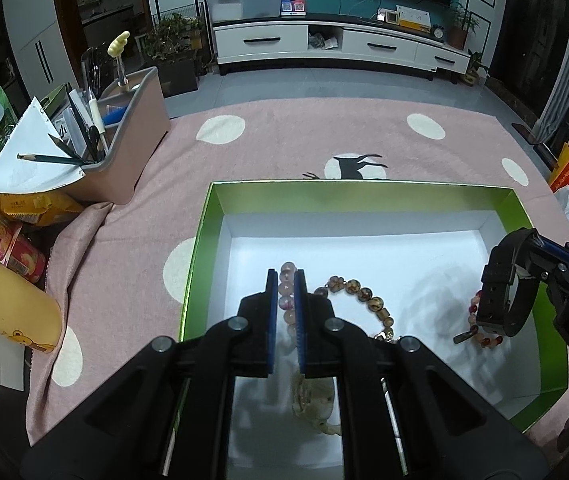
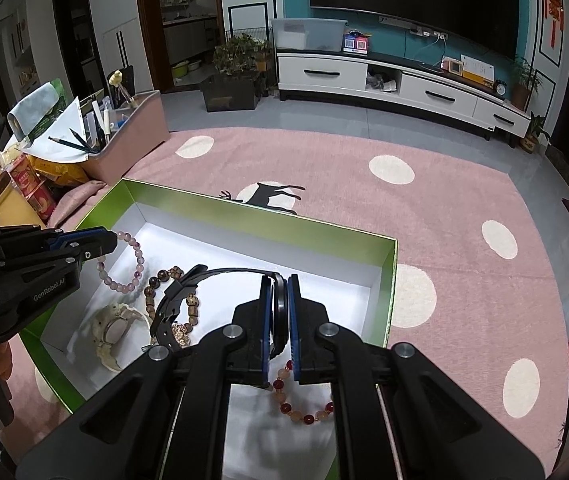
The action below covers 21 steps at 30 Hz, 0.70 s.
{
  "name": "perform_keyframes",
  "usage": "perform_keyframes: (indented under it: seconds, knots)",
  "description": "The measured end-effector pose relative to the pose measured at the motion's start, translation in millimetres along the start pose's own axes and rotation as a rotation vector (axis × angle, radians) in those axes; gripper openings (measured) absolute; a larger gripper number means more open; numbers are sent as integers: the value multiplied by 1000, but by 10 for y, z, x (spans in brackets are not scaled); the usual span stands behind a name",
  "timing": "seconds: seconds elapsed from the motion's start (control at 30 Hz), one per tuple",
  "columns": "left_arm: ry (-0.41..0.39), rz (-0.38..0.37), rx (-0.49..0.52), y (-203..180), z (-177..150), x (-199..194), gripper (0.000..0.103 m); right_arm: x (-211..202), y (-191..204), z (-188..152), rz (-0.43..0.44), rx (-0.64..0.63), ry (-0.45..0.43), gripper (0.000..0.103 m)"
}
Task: Organize jewelry
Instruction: 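Lower the held pink bracelet and black band into the green box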
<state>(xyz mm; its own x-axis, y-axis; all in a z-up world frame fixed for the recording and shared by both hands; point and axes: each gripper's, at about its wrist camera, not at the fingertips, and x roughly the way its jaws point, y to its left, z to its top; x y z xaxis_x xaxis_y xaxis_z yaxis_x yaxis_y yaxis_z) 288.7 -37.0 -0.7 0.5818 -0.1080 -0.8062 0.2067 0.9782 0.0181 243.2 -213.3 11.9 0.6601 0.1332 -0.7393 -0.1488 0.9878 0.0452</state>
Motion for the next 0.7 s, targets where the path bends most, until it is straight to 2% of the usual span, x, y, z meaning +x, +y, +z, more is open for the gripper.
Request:
perform_keyframes:
  seconds: [0.7]
  knots:
    - [47, 29, 2, -13, 12, 161, 7, 200, 2, -16, 3, -12, 80, 7]
